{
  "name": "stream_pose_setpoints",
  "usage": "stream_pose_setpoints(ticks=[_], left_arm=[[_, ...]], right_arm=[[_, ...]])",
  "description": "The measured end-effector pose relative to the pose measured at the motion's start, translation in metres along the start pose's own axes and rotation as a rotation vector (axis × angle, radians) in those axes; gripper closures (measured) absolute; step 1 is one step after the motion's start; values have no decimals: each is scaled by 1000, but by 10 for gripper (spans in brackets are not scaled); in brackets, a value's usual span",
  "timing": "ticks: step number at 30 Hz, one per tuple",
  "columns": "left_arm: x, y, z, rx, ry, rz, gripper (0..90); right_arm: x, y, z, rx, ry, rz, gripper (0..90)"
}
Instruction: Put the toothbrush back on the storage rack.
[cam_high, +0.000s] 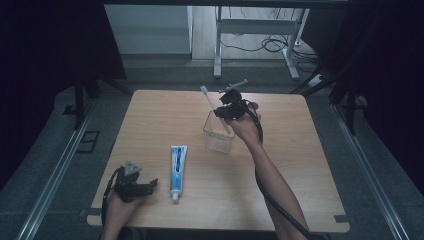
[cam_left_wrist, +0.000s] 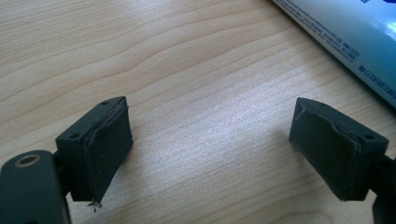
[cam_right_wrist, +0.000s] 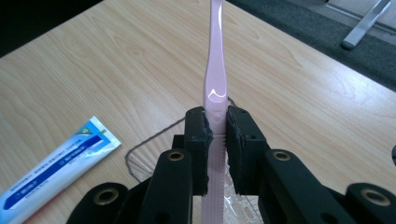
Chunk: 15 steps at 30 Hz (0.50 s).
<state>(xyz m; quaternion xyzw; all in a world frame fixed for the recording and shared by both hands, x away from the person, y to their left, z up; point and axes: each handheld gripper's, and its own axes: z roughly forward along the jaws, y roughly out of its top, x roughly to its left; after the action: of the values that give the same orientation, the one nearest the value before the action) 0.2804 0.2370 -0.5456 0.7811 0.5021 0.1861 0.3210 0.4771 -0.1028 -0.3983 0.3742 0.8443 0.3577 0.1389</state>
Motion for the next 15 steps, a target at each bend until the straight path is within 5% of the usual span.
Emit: stream_pose_setpoints(ticks=[15], left_arm=[[0,0,0,0,1,0,129]], right_arm=[[-5,-23,22,49,-2,6,780]])
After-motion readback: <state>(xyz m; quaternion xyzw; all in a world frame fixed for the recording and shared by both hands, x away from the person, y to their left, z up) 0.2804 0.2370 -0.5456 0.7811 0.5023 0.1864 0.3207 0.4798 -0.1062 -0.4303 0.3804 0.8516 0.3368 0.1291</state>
